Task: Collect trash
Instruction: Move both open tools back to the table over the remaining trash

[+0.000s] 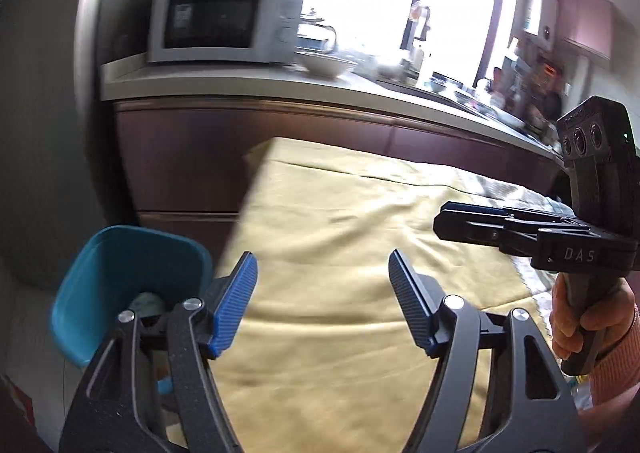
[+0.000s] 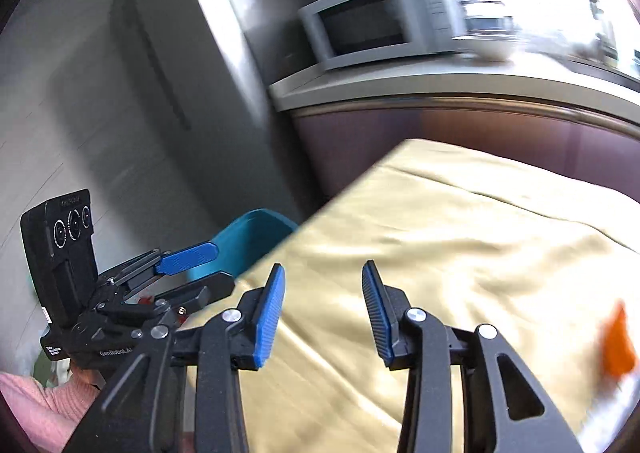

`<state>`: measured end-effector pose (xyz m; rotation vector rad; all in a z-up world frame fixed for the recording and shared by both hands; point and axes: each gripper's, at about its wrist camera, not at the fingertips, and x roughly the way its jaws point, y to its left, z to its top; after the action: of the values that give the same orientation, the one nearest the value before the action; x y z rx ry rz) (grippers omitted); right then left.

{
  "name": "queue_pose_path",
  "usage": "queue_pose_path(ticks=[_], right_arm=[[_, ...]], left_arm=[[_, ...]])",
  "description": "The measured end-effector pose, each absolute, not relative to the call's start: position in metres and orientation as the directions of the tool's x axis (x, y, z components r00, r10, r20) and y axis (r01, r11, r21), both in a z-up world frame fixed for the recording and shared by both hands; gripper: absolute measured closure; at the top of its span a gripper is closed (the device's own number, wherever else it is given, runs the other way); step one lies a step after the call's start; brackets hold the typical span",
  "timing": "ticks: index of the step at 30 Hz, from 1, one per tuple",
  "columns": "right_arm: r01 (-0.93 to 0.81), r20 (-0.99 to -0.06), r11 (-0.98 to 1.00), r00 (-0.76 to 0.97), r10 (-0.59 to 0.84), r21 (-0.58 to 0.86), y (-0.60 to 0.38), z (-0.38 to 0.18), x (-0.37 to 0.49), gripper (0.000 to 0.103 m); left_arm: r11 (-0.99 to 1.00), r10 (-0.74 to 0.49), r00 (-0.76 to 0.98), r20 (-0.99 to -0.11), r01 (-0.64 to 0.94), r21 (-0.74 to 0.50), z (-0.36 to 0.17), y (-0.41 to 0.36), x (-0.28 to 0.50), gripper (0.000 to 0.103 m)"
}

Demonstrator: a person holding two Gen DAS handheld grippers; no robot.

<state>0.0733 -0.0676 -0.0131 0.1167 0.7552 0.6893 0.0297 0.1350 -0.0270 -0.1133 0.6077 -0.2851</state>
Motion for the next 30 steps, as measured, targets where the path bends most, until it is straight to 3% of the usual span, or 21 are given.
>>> queue_pose_path(ticks=[8, 19, 30], right_arm=[[-0.316, -0.605, 0.893, 0.657, 0.45, 0.322, -0.179, -0.023, 0.04, 0.065], [-0.068, -0.599, 0.953, 0.764, 0.239, 0.294, -0.295, -0.036, 0.002, 0.065], [0.04, -0.648, 0.923, 0.725, 0.236, 0.381, -0.348, -0.072, 0.003, 0.064]], left_arm=[[0.9, -0.417, 0.69, -0.591, 0.405, -0.162, -0.034, 0.024, 0.043, 0.036], [0.84, -0.477, 0.565, -0.673, 0.518, -0.161, -0.045, -0.091, 0.079, 0.037], [0.854, -0.438, 0.535, -0.722, 0.499, -0.149, -0.055, -0.153, 0.121, 0.038]])
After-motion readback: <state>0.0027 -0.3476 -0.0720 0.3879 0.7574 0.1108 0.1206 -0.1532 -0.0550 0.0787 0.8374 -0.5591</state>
